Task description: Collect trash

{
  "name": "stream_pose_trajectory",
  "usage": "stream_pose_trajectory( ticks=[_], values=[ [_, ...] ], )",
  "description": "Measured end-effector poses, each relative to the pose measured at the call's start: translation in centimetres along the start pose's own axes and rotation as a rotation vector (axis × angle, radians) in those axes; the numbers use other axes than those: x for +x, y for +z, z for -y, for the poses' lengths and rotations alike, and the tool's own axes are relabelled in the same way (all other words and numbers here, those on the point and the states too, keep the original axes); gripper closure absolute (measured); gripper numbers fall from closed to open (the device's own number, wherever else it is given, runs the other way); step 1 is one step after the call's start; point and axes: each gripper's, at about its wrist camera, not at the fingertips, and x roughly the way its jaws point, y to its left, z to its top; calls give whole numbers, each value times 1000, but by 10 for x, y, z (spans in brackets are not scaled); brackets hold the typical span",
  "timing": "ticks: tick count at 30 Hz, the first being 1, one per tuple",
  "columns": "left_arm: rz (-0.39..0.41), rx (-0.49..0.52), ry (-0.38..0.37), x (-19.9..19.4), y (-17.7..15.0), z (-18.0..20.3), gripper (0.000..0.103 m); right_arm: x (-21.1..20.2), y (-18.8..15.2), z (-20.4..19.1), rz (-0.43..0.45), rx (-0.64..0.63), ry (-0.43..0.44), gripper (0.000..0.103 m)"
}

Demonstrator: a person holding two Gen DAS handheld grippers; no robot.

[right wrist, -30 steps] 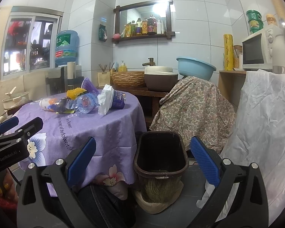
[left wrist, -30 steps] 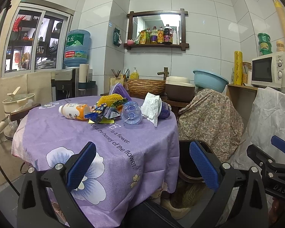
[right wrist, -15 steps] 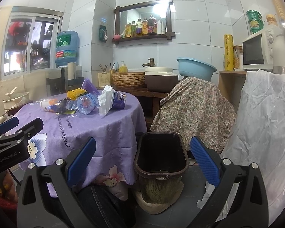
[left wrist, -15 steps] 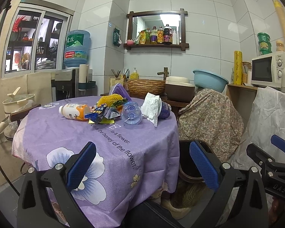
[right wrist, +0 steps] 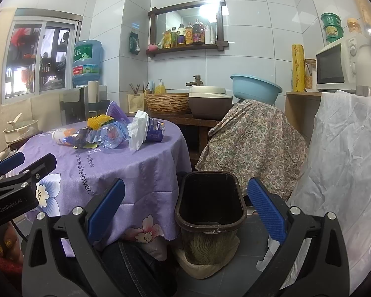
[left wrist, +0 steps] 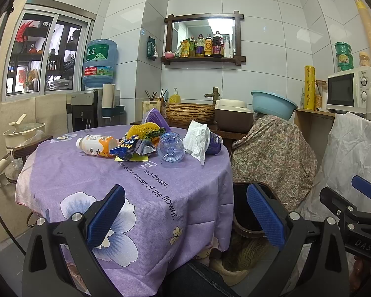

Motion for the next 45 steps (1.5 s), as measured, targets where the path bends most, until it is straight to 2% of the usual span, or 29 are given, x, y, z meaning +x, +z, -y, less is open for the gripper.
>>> stream_pose_trajectory(
  ticks=[45],
  values=[
    [-1, 3, 3, 1, -1, 1, 5, 5, -1, -1, -11, 3, 5, 5]
  ],
)
